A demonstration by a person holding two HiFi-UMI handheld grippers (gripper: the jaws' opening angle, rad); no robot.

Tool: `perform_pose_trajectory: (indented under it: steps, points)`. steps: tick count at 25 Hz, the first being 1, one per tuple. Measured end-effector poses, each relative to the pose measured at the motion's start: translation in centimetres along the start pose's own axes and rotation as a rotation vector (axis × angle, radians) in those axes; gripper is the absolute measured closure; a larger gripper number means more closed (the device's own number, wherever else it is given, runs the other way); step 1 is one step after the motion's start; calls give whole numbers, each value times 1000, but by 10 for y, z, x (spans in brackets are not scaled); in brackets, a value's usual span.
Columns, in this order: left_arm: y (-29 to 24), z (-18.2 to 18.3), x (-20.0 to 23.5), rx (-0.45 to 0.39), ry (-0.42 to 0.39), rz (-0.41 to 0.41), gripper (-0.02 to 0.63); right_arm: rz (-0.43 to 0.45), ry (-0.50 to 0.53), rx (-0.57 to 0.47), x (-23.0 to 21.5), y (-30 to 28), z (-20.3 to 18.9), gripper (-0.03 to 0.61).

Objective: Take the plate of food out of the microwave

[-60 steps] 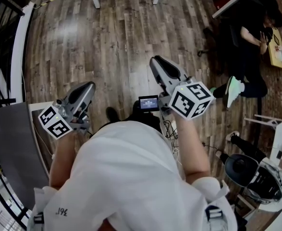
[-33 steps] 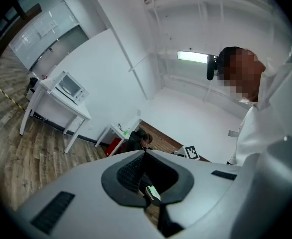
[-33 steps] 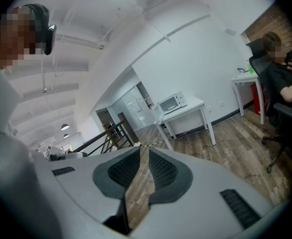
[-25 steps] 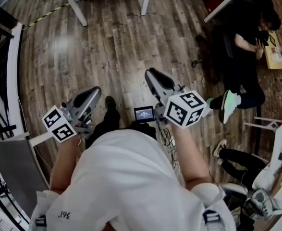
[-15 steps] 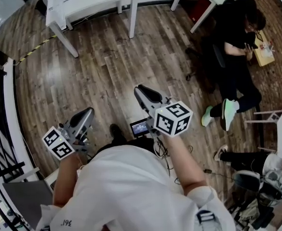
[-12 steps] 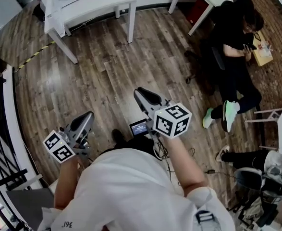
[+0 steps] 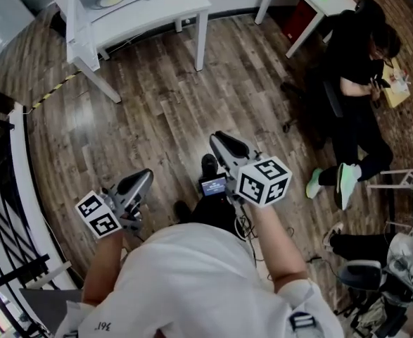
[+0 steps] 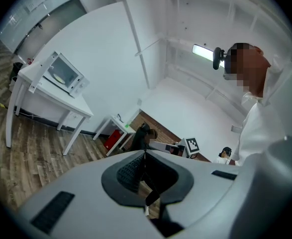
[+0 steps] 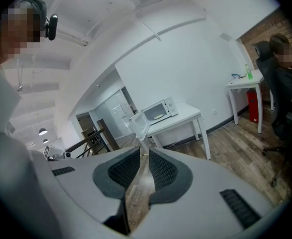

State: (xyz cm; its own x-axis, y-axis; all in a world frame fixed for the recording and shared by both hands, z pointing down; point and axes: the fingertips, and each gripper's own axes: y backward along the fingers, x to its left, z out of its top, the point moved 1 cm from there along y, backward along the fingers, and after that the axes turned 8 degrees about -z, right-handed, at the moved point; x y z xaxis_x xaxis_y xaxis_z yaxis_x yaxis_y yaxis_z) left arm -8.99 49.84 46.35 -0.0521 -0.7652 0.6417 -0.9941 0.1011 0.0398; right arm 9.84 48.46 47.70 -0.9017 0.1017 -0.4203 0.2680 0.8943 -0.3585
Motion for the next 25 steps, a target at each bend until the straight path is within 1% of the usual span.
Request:
perform_pose_trajectory:
  steps: [4,8,12,15,20,25]
  points:
    - [-27,32,48,-29,2,61,606,52,-5,32,-27,-58,23,520]
    - [-70,69,95,-66,16,112,606,91,21,59,-60,-110,68,520]
    - [-116,99,125,-96,12,149,606,126,43,84,-96,-141,107,520]
    - [-144,111,144,-109,10,170,606,140,50,90,-122,-160,129,520]
    - [-180,124,168,-117,6,206,606,153,42,91,-156,-181,150,520]
    - [-195,139,193,-108,0,242,606,153,24,96,-169,-201,162,520]
